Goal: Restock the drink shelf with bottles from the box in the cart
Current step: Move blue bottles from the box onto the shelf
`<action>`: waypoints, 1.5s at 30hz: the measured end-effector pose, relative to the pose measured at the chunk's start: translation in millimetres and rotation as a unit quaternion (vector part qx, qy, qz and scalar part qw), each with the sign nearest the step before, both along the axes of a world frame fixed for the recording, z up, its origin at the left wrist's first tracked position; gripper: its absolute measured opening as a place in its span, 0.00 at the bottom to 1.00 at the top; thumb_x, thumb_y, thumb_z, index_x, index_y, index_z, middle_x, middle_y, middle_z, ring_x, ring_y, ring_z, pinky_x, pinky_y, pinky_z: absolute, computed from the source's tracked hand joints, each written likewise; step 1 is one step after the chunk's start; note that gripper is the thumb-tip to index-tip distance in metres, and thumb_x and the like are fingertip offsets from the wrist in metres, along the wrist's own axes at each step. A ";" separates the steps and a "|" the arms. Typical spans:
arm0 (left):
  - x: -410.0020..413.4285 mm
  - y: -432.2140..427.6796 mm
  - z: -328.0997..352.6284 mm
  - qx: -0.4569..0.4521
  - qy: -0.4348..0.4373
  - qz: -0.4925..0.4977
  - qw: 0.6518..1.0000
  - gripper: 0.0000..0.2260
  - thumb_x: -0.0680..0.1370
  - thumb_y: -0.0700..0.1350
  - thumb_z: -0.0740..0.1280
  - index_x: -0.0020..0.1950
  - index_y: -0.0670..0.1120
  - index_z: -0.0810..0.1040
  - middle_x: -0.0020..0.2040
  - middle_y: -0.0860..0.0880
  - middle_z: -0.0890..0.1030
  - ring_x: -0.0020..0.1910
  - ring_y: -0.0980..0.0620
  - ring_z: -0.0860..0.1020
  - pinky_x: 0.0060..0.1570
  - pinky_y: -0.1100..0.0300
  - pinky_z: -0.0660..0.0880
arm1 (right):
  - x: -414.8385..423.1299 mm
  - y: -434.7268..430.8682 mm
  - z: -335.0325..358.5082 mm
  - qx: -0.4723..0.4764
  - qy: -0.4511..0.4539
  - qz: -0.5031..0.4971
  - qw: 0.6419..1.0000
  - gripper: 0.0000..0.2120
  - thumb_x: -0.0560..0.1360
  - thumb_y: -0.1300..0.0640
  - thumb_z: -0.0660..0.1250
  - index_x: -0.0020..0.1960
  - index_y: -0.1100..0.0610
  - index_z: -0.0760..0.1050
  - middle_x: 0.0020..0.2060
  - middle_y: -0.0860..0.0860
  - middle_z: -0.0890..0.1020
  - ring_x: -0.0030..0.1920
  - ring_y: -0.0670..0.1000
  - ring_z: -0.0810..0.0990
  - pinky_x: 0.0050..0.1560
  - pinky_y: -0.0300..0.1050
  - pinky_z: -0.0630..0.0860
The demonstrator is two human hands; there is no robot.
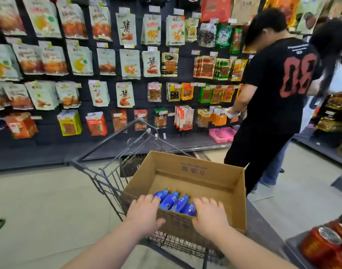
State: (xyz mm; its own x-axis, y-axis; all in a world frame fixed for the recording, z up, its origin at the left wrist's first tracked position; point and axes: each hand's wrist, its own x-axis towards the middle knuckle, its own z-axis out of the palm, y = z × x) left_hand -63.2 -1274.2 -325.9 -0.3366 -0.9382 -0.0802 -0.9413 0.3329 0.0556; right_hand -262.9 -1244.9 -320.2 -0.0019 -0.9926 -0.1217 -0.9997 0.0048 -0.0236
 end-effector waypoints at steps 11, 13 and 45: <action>-39.6 -98.3 -37.9 0.063 -0.021 0.018 0.998 0.25 0.74 0.63 0.59 0.66 0.50 0.66 0.64 0.48 0.70 0.65 0.46 0.67 0.62 0.50 0.65 | -66.0 -107.2 -35.2 0.099 0.026 -0.024 0.994 0.24 0.76 0.50 0.59 0.70 0.51 0.61 0.67 0.51 0.69 0.67 0.56 0.66 0.67 0.54 0.61; -39.2 -110.8 -46.8 0.075 -0.024 0.017 0.997 0.24 0.74 0.62 0.59 0.65 0.50 0.66 0.64 0.48 0.70 0.65 0.46 0.67 0.61 0.50 0.66 | -66.2 -117.3 -44.0 0.118 0.024 -0.023 0.992 0.24 0.76 0.51 0.58 0.71 0.51 0.60 0.67 0.51 0.69 0.68 0.56 0.66 0.68 0.54 0.61; -69.8 -313.6 -212.9 0.353 -0.022 -0.165 0.921 0.27 0.75 0.57 0.64 0.70 0.45 0.64 0.68 0.45 0.68 0.67 0.44 0.67 0.64 0.52 0.67 | -43.5 -227.0 -192.4 0.324 -0.076 -0.287 0.898 0.21 0.76 0.53 0.58 0.68 0.55 0.62 0.67 0.55 0.69 0.67 0.58 0.68 0.64 0.51 0.66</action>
